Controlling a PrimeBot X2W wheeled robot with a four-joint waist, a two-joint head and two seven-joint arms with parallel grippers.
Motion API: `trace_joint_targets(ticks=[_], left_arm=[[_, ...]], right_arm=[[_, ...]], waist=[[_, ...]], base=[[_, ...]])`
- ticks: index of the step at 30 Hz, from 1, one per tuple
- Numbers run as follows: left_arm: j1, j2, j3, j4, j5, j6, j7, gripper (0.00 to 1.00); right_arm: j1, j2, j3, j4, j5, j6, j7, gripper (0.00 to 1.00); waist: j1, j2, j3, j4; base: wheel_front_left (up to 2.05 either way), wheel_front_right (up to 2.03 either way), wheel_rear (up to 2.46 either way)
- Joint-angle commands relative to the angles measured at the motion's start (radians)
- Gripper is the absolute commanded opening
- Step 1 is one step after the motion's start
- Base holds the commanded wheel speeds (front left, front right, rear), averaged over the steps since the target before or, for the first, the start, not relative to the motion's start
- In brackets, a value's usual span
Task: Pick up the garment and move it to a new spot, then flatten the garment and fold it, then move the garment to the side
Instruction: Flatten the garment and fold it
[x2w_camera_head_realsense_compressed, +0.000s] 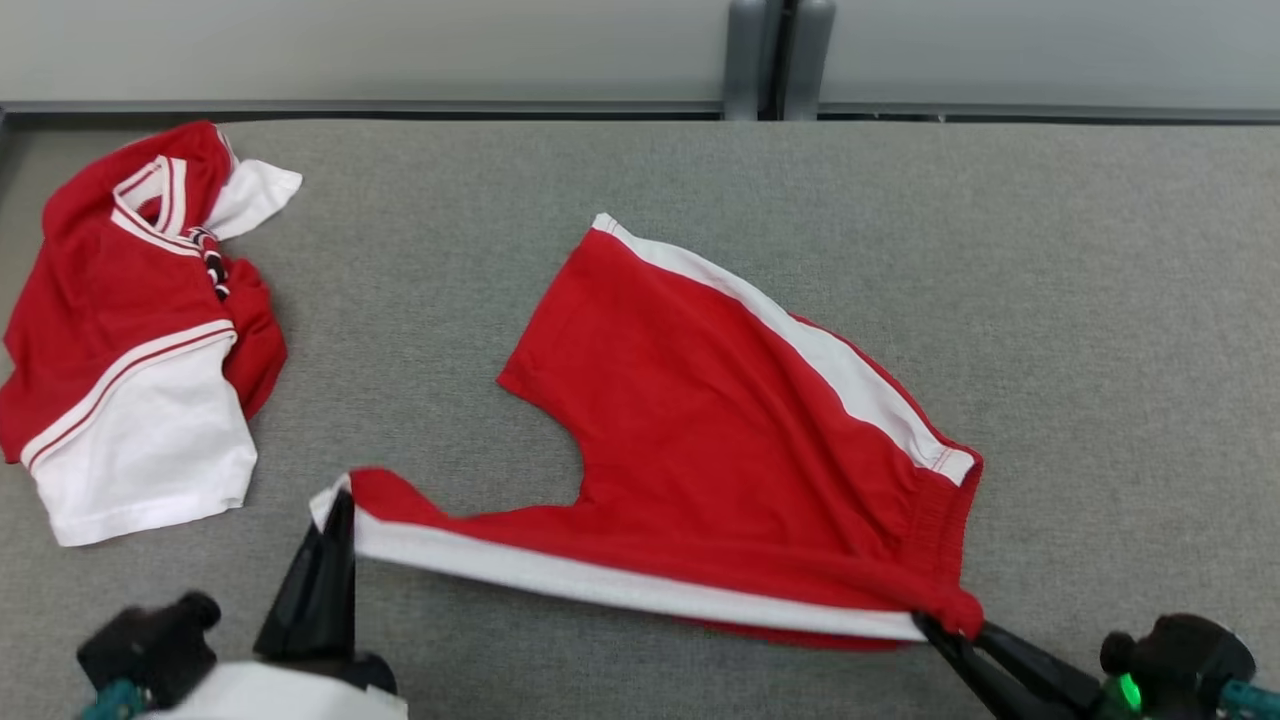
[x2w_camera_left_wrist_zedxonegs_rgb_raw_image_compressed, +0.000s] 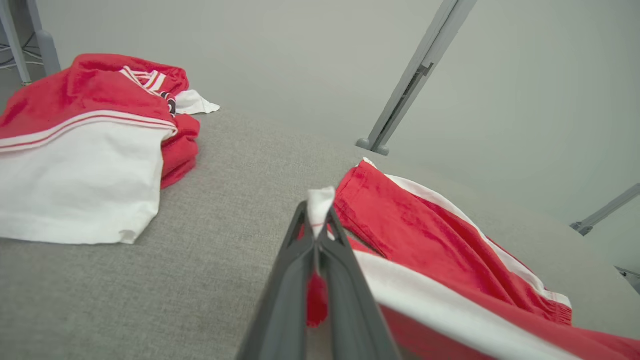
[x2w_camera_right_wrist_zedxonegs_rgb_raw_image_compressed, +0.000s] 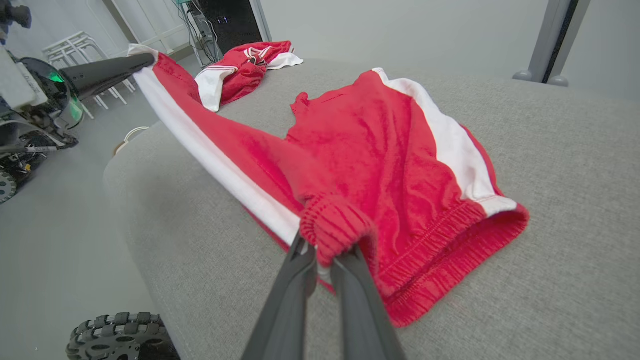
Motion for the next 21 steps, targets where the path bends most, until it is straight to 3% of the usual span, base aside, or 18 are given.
trace_joint_targets(ticks=[1,7,12,21], left_arm=[[-0.077,0.027,0.009,-0.009,0.013,0.004,0.037,0.00],[-0.355,0.119,-0.003,0.031,0.042,-0.016,0.209,0.00],[-0.588,0.177,-0.040,0.147,0.071,-0.061,0.333,0.00],[-0.872,0.176,-0.112,0.378,0.076,-0.152,0.428,0.00]], right_arm=[[-0.048,0.010,0.003,0.010,0.022,-0.002,0.012,0.00],[-0.219,0.051,0.037,0.091,0.083,-0.001,0.019,0.00],[-0.363,0.085,0.090,0.175,0.123,-0.001,0.006,0.00],[-0.511,0.093,0.160,0.292,0.171,-0.001,-0.040,0.00]], waist=[[0.0000,0.0000,0.049,-0.037],[0.0000,0.0000,0.132,-0.077],[0.0000,0.0000,0.196,-0.111],[0.0000,0.0000,0.255,-0.158]], base=[[0.00,0.00,0.00],[0.00,0.00,0.00],[0.00,0.00,0.00],[0.00,0.00,0.00]])
